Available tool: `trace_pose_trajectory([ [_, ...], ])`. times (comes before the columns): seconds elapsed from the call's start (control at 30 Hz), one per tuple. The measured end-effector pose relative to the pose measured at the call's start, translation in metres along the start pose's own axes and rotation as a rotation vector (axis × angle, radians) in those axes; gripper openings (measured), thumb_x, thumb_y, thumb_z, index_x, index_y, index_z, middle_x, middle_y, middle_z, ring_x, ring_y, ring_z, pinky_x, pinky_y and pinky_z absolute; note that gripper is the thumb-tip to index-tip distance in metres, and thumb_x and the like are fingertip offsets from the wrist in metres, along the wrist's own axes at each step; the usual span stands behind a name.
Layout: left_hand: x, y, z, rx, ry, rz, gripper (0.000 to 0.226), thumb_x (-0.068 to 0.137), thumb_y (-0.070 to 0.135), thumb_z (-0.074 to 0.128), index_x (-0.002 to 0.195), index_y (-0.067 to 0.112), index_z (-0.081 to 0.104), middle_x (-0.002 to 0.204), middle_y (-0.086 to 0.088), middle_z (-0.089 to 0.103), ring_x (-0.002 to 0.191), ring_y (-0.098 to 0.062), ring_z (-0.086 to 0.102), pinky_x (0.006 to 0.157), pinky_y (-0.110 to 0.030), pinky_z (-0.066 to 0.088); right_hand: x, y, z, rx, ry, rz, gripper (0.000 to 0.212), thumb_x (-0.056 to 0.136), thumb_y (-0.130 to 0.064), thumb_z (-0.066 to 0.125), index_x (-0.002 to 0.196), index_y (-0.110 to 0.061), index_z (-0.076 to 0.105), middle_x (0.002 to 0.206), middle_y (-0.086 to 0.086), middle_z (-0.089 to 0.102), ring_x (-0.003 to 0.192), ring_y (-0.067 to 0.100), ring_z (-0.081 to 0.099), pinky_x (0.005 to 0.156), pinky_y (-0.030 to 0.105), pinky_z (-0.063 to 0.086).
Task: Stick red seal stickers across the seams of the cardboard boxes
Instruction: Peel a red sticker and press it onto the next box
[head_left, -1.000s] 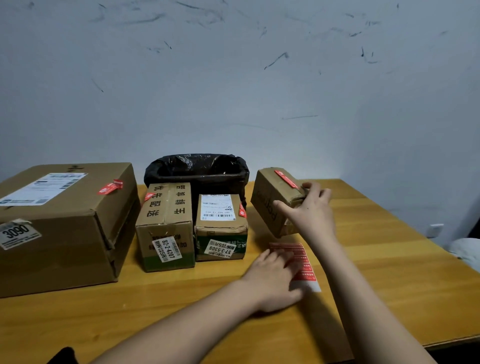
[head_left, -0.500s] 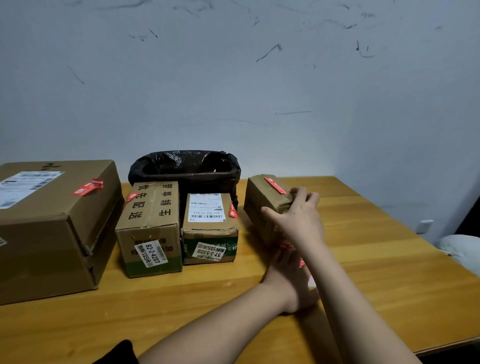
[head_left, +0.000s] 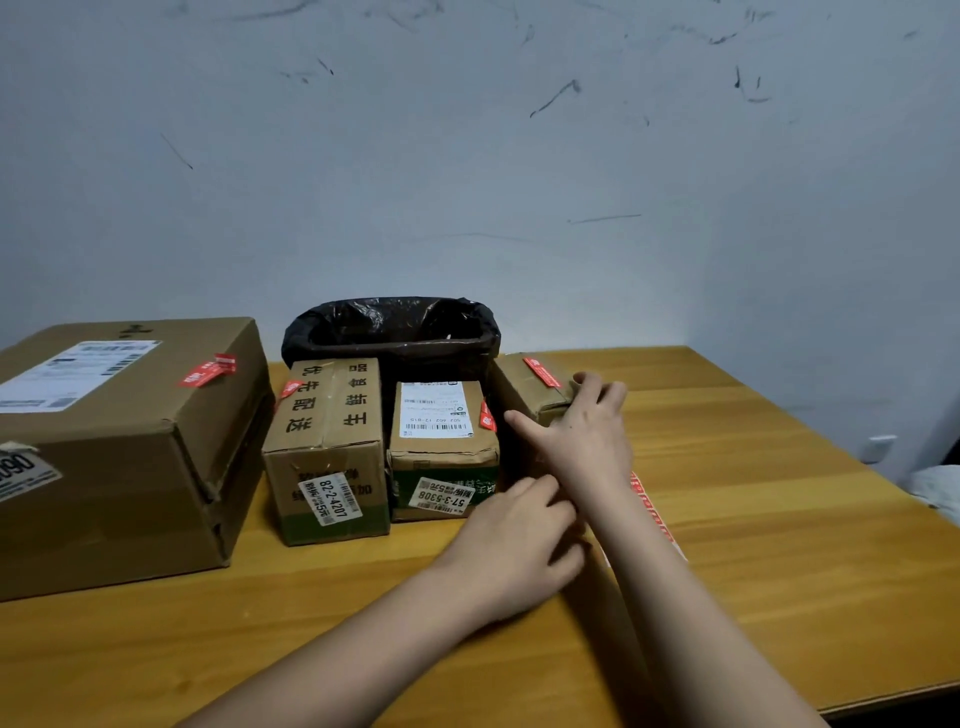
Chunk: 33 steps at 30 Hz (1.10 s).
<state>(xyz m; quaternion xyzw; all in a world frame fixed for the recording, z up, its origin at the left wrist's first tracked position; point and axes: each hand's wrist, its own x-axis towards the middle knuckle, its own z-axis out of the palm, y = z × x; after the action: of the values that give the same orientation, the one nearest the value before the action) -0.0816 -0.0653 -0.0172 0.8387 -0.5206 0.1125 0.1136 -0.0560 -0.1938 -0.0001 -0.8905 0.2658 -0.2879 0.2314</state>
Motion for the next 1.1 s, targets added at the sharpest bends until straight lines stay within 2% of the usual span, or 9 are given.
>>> trace_pose_trajectory([
  [0.1, -0.012, -0.015, 0.002, -0.019, 0.218, 0.017, 0.03, 0.084, 0.04, 0.042, 0.08, 0.019, 0.063, 0.084, 0.003, 0.057, 0.076, -0.017, 0.057, 0.061, -0.03, 0.049, -0.006, -0.003, 0.005, -0.018, 0.02, -0.005, 0.096, 0.064, -0.07, 0.071, 0.13, -0.009, 0.037, 0.124, 0.011, 0.036, 0.115, 0.034, 0.049, 0.092, 0.043, 0.046],
  [0.27, -0.017, -0.027, -0.013, 0.042, 0.385, -0.015, 0.02, 0.084, 0.033, 0.047, 0.077, 0.019, 0.059, 0.079, 0.004, 0.055, 0.072, -0.015, 0.053, 0.062, -0.028, 0.042, -0.011, -0.003, 0.013, -0.035, 0.041, -0.012, 0.097, 0.065, -0.071, 0.068, 0.132, -0.008, 0.036, 0.126, 0.013, 0.036, 0.119, 0.034, 0.044, 0.096, 0.04, 0.042],
  [0.57, -0.008, -0.035, -0.019, 0.105, 0.35, -0.124, 0.035, 0.081, 0.04, 0.042, 0.102, 0.02, 0.061, 0.102, 0.003, 0.057, 0.09, -0.016, 0.057, 0.077, -0.032, 0.046, -0.015, 0.007, 0.006, -0.062, 0.007, 0.021, 0.093, 0.072, -0.074, 0.053, 0.14, -0.014, 0.031, 0.132, 0.011, 0.034, 0.124, 0.034, 0.04, 0.096, 0.042, 0.041],
  [0.67, 0.005, -0.032, -0.019, 0.118, 0.341, -0.132, 0.042, 0.078, 0.041, 0.055, 0.113, 0.018, 0.058, 0.112, -0.002, 0.056, 0.1, -0.02, 0.058, 0.084, -0.036, 0.047, -0.019, 0.017, 0.002, 0.024, 0.049, 0.022, 0.077, 0.085, -0.061, 0.048, 0.144, -0.015, 0.032, 0.138, 0.013, 0.039, 0.127, 0.034, 0.041, 0.099, 0.043, 0.037],
  [0.77, 0.021, -0.029, -0.015, 0.164, 0.289, -0.154, 0.06, 0.074, 0.041, 0.068, 0.126, 0.016, 0.054, 0.127, -0.009, 0.054, 0.115, -0.026, 0.056, 0.097, -0.039, 0.045, -0.023, 0.042, 0.001, 0.126, 0.136, 0.059, 0.052, 0.094, -0.033, 0.048, 0.14, -0.01, 0.041, 0.138, 0.015, 0.048, 0.126, 0.033, 0.044, 0.102, 0.041, 0.034],
  [0.83, 0.032, -0.026, -0.013, 0.169, 0.212, -0.124, 0.067, 0.084, 0.04, 0.06, 0.143, 0.019, 0.037, 0.148, -0.011, 0.035, 0.135, -0.027, 0.036, 0.111, -0.042, 0.028, -0.026, 0.063, 0.002, 0.032, 0.02, 0.111, 0.051, 0.093, -0.026, 0.048, 0.141, -0.009, 0.039, 0.142, 0.015, 0.046, 0.131, 0.03, 0.041, 0.105, 0.039, 0.032],
  [0.93, 0.046, -0.023, -0.006, 0.23, 0.093, -0.108, 0.071, 0.093, 0.043, 0.047, 0.152, 0.026, 0.011, 0.16, -0.005, 0.004, 0.146, -0.022, 0.007, 0.118, -0.041, 0.006, -0.035, 0.085, 0.005, -0.25, -0.3, 0.121, 0.065, 0.097, -0.049, 0.038, 0.15, -0.013, 0.023, 0.158, 0.008, 0.023, 0.147, 0.021, 0.018, 0.116, 0.037, 0.015],
  [1.0, 0.052, -0.021, 0.0, 0.251, 0.049, -0.105, 0.072, 0.093, 0.044, 0.046, 0.152, 0.028, 0.009, 0.161, -0.004, 0.001, 0.147, -0.022, 0.005, 0.118, -0.042, 0.005, -0.037, 0.09, 0.006, -0.35, -0.405, 0.094, 0.072, 0.097, -0.058, 0.028, 0.153, -0.016, 0.013, 0.163, 0.001, 0.006, 0.15, 0.017, 0.001, 0.119, 0.038, 0.003],
  [1.1, 0.054, -0.02, 0.003, 0.249, 0.017, -0.124, 0.073, 0.093, 0.046, 0.047, 0.152, 0.028, 0.008, 0.16, -0.005, 0.004, 0.147, -0.023, 0.006, 0.118, -0.042, 0.006, -0.033, 0.092, 0.002, -0.411, -0.445, 0.112, 0.072, 0.098, -0.06, 0.021, 0.154, -0.017, 0.008, 0.163, 0.001, -0.002, 0.149, 0.017, -0.005, 0.12, 0.04, -0.001],
])
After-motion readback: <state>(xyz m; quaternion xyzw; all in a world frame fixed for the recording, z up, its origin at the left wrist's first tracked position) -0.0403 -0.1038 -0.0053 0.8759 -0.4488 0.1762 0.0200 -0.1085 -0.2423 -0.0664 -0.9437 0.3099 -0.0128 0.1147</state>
